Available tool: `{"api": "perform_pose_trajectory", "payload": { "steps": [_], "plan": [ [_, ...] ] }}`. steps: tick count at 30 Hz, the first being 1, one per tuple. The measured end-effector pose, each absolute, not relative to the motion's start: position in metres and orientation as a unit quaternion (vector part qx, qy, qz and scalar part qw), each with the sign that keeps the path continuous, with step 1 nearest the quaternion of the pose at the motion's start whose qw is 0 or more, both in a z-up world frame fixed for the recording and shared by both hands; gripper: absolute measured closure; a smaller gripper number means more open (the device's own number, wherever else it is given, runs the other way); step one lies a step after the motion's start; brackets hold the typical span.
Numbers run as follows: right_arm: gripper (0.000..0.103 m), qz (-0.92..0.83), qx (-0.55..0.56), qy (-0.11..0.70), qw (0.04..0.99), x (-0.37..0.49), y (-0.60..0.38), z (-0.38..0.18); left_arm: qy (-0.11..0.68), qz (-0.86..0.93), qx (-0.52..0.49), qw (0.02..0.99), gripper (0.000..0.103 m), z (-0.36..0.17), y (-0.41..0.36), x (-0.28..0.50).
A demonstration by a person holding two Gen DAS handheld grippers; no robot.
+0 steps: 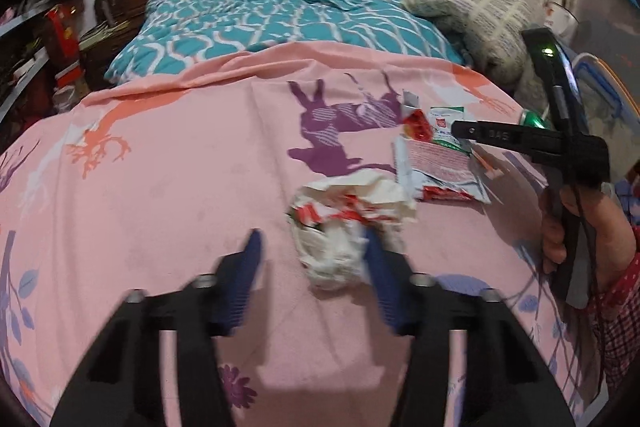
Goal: Collect trash
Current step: 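Grasp the crumpled tissue with the left tool while the right tool grasps the green-and-white packet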
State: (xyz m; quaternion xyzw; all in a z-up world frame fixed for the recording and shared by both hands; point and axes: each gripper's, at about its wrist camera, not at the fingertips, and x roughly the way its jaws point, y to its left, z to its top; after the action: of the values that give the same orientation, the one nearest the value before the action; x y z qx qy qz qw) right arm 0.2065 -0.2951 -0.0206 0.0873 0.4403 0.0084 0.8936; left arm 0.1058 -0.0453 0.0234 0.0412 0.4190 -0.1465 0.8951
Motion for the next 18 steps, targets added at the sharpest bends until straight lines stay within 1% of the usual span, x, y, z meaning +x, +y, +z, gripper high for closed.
{"api": "perform_pose_trajectory", "payload": {
  "steps": [2, 9, 10, 11, 18],
  "plan": [
    [0.089, 0.008, 0.105, 0.433, 0.895, 0.185, -0.304, -0.019, 0.415, -0.158, 0.051, 0.895, 0.081, 0.024, -0.050, 0.100],
    [0.089, 0.021, 0.168, 0.416, 0.894, 0.092, -0.336, -0.018, 0.425, -0.185, 0.048, 0.885, 0.089, 0.027, -0.050, 0.079],
    [0.089, 0.023, 0.179, 0.413, 0.893, 0.078, -0.339, -0.018, 0.428, -0.190, 0.045, 0.882, 0.091, 0.027, -0.050, 0.076],
    [0.089, 0.023, 0.191, 0.408, 0.893, 0.059, -0.342, -0.017, 0.433, -0.200, 0.039, 0.878, 0.096, 0.027, -0.051, 0.072],
    [0.089, 0.030, 0.262, 0.378, 0.887, -0.018, -0.354, -0.017, 0.451, -0.262, 0.023, 0.853, 0.099, 0.028, -0.071, 0.046]
  ]
}}
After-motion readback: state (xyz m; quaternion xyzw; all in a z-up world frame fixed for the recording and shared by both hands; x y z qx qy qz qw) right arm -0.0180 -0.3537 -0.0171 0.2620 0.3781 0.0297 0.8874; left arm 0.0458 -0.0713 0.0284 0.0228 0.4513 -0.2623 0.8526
